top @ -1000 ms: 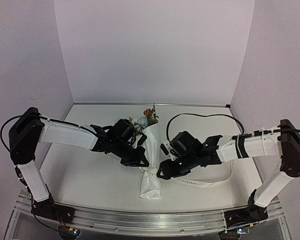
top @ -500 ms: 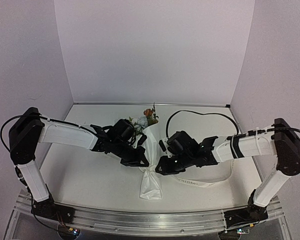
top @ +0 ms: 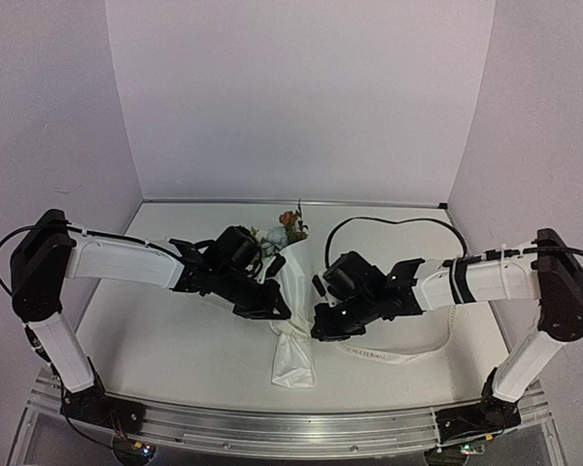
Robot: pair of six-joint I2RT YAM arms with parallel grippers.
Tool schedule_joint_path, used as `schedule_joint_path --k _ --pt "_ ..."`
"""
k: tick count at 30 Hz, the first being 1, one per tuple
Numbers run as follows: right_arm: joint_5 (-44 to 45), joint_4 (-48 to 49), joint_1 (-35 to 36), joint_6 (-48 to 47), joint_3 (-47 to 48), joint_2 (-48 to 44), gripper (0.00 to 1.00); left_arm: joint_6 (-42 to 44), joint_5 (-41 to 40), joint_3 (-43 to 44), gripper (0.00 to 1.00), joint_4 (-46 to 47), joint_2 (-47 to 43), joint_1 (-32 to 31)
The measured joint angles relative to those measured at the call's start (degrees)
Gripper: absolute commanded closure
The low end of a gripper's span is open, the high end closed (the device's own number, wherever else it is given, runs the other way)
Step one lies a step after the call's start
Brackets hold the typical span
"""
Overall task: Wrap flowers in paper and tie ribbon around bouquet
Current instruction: Straighten the left side of the half-tied ribbon at the center of the board.
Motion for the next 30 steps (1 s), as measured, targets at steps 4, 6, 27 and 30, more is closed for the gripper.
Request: schedule_joint_path --k 4,6,27,30 --pt "0.55 -3.0 0.0 -0.46 0.0 -1.91 1.0 0.53 -0.04 0.02 0.87 -0.08 -0.53 0.0" --pt "1.02 -3.96 0.0 -0.6 -0.02 -3.12 1.0 1.08 -0.05 0.04 0.84 -0.54 -0.55 0.0" --pt "5.66 -15.96 2.38 -3.06 -0.17 -11.13 1.0 4.49 -1.17 0.75 0.74 -4.13 -3.9 0.04" --pt "6.45 -16.72 3.26 -3.42 -0.19 -11.56 1.0 4.61 -0.63 1.21 0.74 -4.13 -2.29 0.02"
